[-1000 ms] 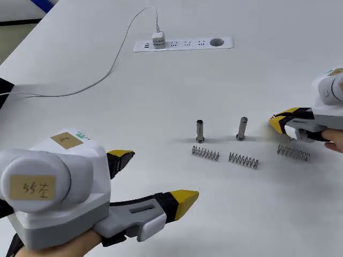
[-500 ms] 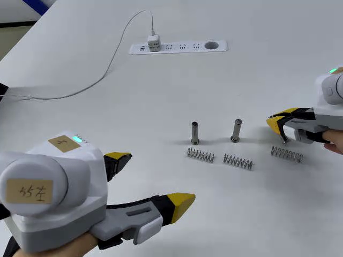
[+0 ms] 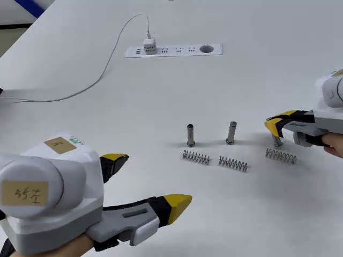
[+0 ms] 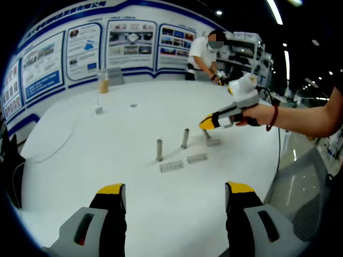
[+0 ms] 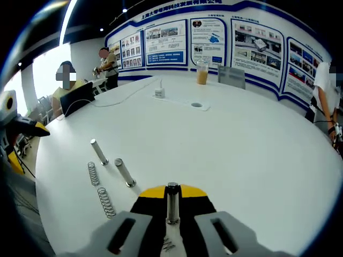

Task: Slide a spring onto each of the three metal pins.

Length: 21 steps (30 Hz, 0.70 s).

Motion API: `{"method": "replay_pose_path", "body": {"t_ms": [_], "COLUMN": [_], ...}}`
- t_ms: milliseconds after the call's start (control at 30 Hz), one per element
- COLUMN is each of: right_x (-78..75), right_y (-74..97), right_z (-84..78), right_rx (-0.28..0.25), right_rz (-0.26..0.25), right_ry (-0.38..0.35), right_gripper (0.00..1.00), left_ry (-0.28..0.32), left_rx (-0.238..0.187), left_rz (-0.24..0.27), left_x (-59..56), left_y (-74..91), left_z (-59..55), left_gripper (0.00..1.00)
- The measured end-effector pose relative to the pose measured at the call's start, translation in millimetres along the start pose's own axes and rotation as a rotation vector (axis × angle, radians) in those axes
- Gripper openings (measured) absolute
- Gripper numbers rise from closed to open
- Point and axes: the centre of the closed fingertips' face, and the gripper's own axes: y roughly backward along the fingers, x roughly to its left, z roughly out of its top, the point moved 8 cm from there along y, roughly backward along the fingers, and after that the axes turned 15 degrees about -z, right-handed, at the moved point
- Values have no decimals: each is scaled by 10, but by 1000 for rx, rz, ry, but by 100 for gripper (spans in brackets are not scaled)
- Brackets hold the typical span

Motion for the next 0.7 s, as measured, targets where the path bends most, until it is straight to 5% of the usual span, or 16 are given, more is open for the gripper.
{"method": "replay_pose_path", "body": {"t_ms": [700], "right_x": [-8], "right_y": [222], "right_z": [-94], "right_rx": [-5], "right_rz": [-31], "right_ry": [-16], "right_gripper": [8], "left_ry": [-10], "left_rx": [-16], "left_rz": [-3], "left_x": [-30], "left_y": [8], "left_z": [31], "left_gripper": [78]}}
